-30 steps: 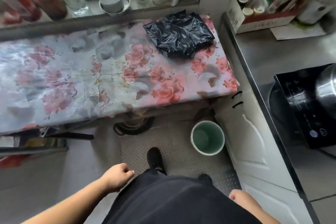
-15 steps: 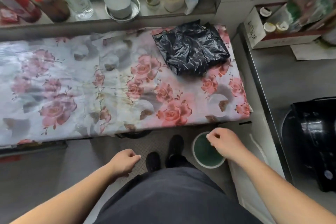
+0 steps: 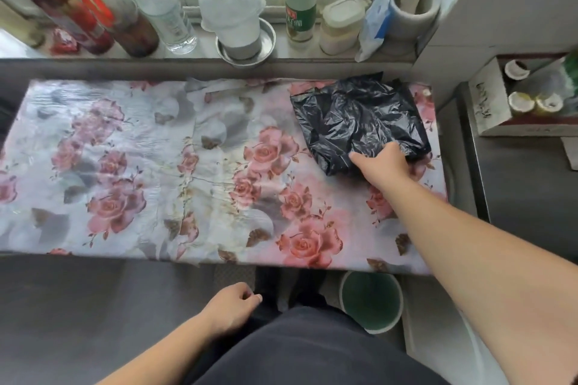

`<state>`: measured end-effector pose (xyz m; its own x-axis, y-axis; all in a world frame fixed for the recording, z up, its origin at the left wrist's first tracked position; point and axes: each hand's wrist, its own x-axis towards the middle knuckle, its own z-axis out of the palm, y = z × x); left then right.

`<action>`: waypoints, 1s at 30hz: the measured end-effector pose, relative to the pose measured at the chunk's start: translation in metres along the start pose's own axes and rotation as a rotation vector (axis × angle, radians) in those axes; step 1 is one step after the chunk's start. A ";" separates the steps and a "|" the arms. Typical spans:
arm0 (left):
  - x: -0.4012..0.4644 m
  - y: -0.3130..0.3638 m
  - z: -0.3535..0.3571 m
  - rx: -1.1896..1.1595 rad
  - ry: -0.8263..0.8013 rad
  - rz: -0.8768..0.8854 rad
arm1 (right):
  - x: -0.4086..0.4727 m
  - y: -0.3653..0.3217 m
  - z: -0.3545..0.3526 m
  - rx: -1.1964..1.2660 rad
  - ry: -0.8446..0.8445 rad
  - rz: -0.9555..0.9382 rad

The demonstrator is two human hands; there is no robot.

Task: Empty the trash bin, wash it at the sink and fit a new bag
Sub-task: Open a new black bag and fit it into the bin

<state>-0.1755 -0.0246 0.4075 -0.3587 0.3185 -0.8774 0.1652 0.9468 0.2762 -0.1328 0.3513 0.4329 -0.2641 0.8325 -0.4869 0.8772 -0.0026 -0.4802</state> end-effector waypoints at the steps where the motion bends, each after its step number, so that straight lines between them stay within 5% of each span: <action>1: 0.000 -0.001 -0.001 0.011 -0.012 -0.005 | 0.001 -0.003 0.003 0.033 0.003 0.081; 6: 0.002 -0.006 -0.011 0.056 -0.071 -0.012 | 0.000 -0.007 0.013 0.186 0.008 0.198; 13: 0.006 -0.002 -0.039 0.069 -0.097 0.044 | -0.039 -0.020 -0.014 0.023 0.087 -0.191; 20: 0.001 0.021 -0.061 0.169 -0.189 0.232 | -0.109 -0.029 -0.062 0.206 0.242 -0.351; 24: 0.000 0.031 -0.064 0.137 -0.260 0.311 | -0.145 -0.022 -0.081 0.619 0.298 -0.259; 27: -0.001 0.035 -0.061 -0.009 -0.303 0.302 | -0.175 -0.007 -0.091 1.170 0.139 -0.174; 30: -0.005 0.046 -0.059 -0.356 -0.458 0.175 | -0.210 0.013 -0.104 1.402 -0.007 -0.181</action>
<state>-0.2198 0.0202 0.4479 0.0915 0.4934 -0.8650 -0.1595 0.8647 0.4764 -0.0239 0.2336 0.6043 -0.3343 0.8778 -0.3431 -0.2883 -0.4418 -0.8495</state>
